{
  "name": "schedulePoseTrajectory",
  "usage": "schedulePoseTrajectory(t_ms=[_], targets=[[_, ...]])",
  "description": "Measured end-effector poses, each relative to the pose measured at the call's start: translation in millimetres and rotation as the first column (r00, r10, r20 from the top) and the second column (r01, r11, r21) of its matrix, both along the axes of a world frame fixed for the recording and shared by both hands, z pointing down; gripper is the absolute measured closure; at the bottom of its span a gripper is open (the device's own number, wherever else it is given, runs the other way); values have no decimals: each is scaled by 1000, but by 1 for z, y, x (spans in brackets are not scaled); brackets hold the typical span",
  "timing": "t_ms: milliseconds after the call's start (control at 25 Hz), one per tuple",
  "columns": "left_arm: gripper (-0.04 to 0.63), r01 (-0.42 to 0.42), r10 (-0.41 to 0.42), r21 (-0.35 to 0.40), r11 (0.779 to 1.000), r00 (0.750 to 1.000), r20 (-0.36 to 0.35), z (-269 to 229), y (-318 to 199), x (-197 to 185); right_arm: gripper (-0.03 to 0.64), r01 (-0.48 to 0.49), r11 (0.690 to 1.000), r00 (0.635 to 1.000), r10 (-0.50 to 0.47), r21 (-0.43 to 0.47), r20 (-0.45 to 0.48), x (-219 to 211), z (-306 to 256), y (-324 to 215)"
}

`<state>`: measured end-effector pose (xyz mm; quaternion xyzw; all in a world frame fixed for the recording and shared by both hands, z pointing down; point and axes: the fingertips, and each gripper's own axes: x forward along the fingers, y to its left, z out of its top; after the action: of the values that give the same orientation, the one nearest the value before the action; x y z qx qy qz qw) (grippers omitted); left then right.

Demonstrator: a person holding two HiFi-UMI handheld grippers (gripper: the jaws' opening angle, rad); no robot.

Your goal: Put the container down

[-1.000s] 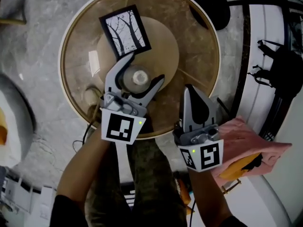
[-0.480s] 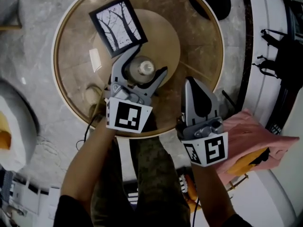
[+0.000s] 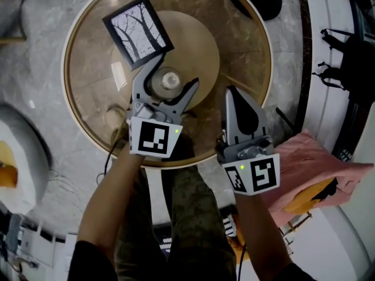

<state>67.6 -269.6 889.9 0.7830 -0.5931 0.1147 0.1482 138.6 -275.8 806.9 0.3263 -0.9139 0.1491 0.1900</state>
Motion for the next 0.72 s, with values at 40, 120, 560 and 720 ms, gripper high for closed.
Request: schedulePoseTrajectory(t_ms=[40,120,560,720], targets=[[230,0,0,-6,1000,1000,-1,1,1,0,595,-2,1000,1000,2,0,-8,3,2,-1],[230,3,-3,-24,1000,1000,-2,3,2,-1,595,-6,1000,1000,6,-4,-20,7,7,-4],[230,-14,21,-96,995,997,76,12,20,-3,595,-20,999,998,17,-46,-65,12,29,9],[230,-1,12,-103,995,995,100,15,22,-3,595,-62,997,989,56,-45,-133,16,50,12]])
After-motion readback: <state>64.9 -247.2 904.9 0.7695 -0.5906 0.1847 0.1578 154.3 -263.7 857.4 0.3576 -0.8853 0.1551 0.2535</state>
